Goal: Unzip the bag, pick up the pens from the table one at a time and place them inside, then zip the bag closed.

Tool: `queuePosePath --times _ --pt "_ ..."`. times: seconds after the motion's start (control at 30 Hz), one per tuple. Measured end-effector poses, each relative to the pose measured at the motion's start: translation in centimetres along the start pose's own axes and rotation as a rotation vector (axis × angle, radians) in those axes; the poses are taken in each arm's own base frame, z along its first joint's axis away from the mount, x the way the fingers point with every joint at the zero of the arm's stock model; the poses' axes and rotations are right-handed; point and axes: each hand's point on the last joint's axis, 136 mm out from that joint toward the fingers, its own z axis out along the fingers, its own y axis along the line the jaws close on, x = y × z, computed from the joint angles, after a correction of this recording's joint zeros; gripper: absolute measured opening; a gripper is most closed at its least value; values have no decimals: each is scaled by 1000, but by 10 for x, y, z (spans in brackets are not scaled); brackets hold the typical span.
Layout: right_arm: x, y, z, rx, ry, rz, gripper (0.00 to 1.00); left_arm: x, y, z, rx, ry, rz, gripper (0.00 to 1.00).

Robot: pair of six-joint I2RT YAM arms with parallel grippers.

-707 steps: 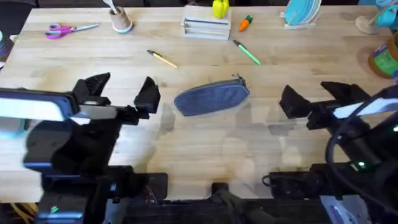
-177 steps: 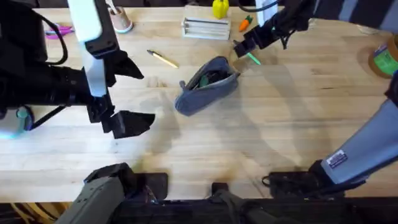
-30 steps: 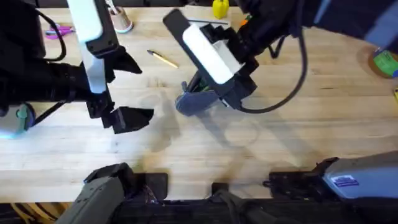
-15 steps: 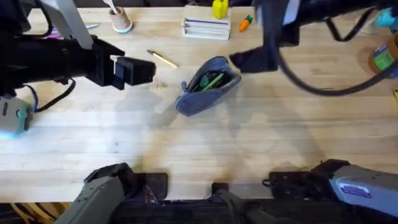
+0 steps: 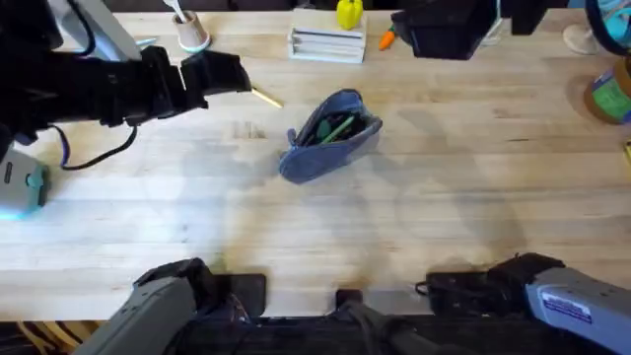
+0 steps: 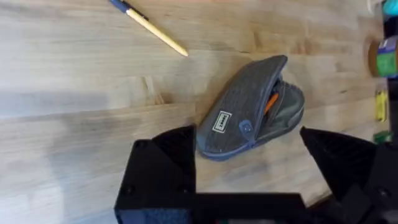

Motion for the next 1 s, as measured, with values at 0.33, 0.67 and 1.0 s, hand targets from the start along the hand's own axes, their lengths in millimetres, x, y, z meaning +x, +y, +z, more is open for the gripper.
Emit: queuePosePath --times 0.33,0.67,1.0 --pt "26 15 -3 -44 111 357 997 -22 19 40 -87 -10 -256 995" --pt "55 34 -9 -82 248 518 997 -28 27 97 -287 -47 -354 997" --pt "55 33 -9 -77 248 523 997 -32 57 150 -446 -111 -417 996"
